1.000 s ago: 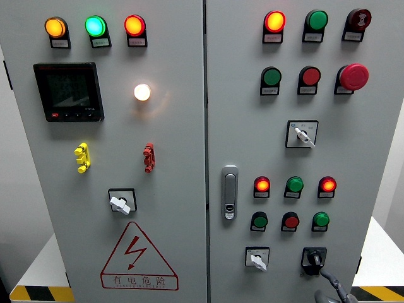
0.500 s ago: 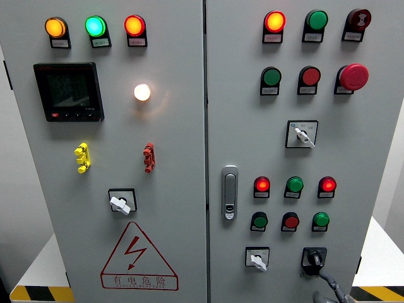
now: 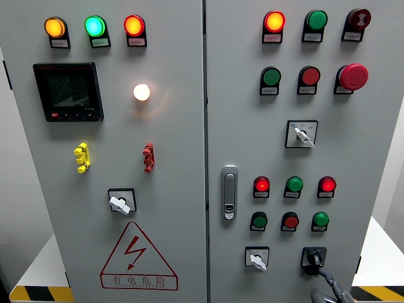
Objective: Trip black knob to open circuit
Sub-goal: 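Grip the black knob with the right hand and twist it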
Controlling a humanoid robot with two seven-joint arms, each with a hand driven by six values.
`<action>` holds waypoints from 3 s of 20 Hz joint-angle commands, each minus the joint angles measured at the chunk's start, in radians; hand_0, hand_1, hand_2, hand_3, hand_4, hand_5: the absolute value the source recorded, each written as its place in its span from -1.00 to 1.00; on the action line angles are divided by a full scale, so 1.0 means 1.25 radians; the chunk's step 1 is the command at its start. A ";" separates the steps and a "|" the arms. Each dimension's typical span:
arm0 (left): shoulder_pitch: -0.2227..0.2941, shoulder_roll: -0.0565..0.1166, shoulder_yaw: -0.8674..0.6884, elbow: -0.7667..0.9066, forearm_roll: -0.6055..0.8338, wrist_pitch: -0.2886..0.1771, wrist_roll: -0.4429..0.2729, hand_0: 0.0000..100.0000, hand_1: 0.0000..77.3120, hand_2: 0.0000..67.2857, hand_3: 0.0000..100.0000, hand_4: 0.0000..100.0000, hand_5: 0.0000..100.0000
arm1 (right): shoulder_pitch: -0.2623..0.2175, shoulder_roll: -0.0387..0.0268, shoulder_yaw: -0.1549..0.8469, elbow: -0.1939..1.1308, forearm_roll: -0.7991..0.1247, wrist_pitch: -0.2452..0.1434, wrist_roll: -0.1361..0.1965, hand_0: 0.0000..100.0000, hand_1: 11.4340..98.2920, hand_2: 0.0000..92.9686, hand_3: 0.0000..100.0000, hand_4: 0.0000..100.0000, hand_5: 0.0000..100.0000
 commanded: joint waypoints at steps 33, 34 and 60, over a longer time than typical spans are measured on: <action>0.000 0.000 0.000 0.000 0.000 0.000 0.000 -1.00 -0.91 -0.62 -0.57 -0.87 -0.97 | 0.000 0.0012 -0.049 0.032 0.001 0.000 -0.021 0.72 -0.26 -0.87 0.80 0.89 1.00; 0.000 -0.001 0.000 0.000 0.000 0.000 0.000 -1.00 -0.91 -0.62 -0.57 -0.87 -0.97 | 0.000 0.0012 -0.049 0.030 0.001 0.000 -0.023 0.72 -0.26 -0.87 0.80 0.89 1.00; 0.000 0.000 0.000 0.000 0.000 0.000 0.001 -1.00 -0.92 -0.62 -0.57 -0.87 -0.97 | -0.010 0.0037 -0.019 0.025 0.003 -0.001 -0.023 0.73 -0.27 -0.87 0.80 0.89 1.00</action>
